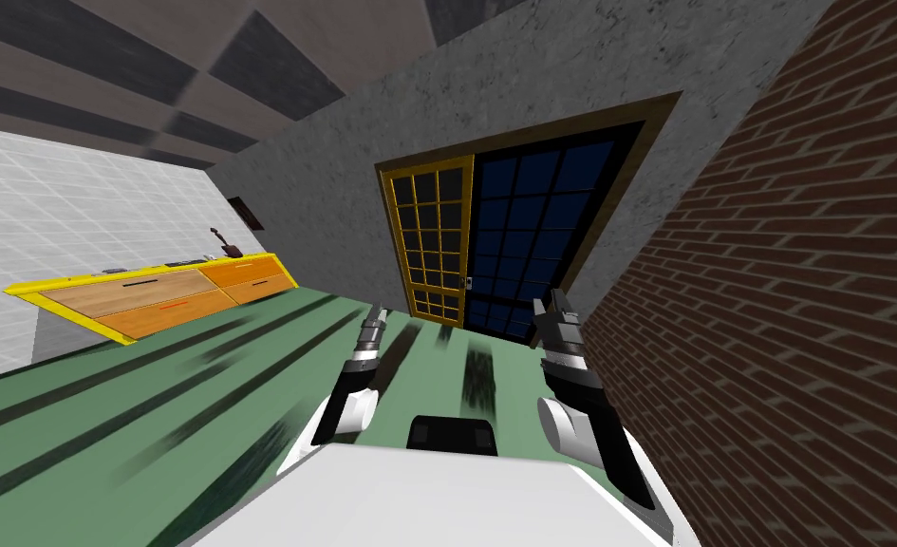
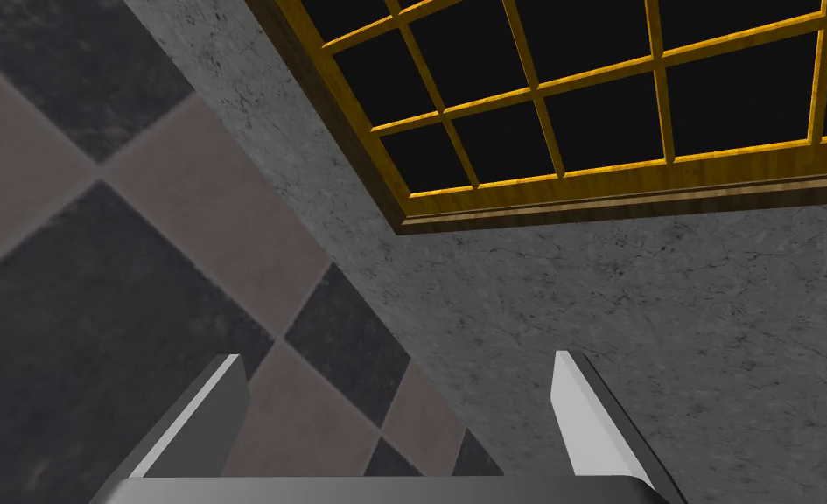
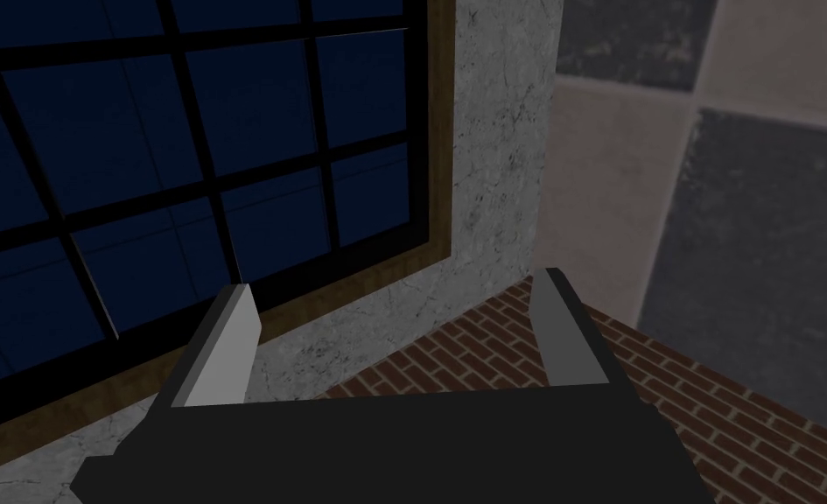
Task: Pull the door open
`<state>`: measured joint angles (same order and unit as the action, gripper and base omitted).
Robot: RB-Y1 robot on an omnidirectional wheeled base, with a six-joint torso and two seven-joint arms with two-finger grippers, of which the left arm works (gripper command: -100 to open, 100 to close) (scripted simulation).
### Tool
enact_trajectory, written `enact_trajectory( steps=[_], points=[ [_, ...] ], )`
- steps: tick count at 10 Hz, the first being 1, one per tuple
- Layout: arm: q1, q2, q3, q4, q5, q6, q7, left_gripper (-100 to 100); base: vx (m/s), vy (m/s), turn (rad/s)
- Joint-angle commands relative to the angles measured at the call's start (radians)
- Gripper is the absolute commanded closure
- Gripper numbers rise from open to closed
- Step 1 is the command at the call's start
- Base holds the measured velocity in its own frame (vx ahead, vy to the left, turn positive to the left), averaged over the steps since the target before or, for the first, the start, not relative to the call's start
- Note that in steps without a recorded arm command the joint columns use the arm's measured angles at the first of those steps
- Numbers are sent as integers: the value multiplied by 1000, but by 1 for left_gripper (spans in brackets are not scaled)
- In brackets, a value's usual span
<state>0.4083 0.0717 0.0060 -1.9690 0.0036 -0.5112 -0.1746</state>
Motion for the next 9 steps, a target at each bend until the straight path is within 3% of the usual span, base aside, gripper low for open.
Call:
enact_trajectory(
  steps=[1,9],
  points=[
    [-3,4,2,27,-11,-11,-33,-100,100,-60,-28],
    [-36,15,17,177,-69,-53,-197,-100,100,-60,-30]
  ],
)
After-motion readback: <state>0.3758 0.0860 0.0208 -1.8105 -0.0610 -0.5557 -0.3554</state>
